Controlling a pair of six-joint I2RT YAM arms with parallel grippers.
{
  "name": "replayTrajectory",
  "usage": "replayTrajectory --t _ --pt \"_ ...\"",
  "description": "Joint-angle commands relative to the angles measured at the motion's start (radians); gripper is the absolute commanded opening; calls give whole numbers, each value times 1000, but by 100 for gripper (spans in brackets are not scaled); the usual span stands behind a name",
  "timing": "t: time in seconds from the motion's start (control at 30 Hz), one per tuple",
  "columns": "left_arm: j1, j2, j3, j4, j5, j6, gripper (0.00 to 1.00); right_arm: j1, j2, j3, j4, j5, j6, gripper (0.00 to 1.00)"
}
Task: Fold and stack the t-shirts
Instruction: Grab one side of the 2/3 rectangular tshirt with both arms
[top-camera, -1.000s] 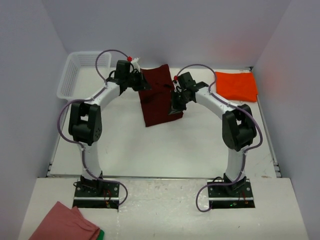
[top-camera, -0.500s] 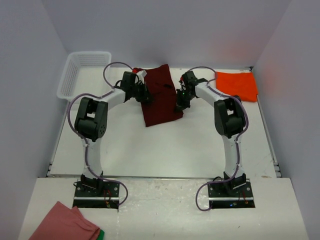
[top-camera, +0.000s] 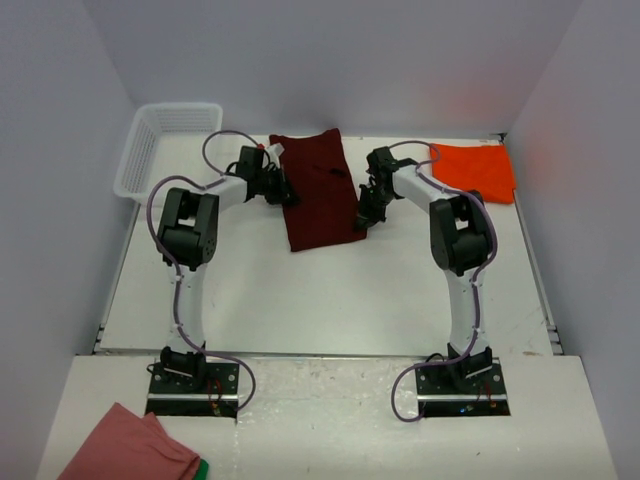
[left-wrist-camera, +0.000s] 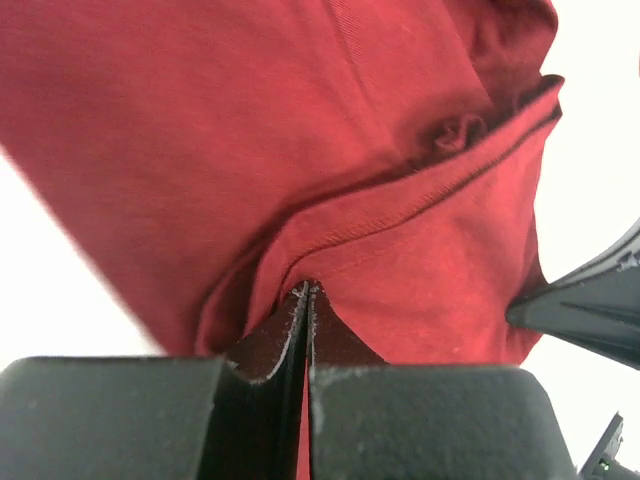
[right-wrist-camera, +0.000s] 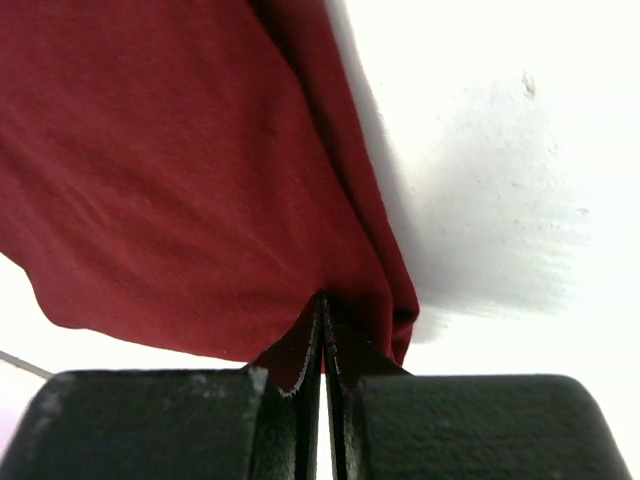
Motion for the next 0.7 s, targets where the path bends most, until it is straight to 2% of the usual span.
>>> replayTrajectory --t 0.0,0.23,0.4,0.5,0.67 --pt "48 14 36 3 -46 24 0 0 45 45 -165 52 10 0" --pt "81 69 103 -54 -24 42 0 2 23 -69 -159 16 4 0" --pt "81 25 -1 -2 -27 10 0 2 -32 -139 -113 32 4 0" --pt "77 -73 -94 27 -56 -1 0 0 -47 -137 -101 30 -1 0" --pt "43 -333 -228 38 -135 -5 0 4 -96 -206 -10 -36 21 0"
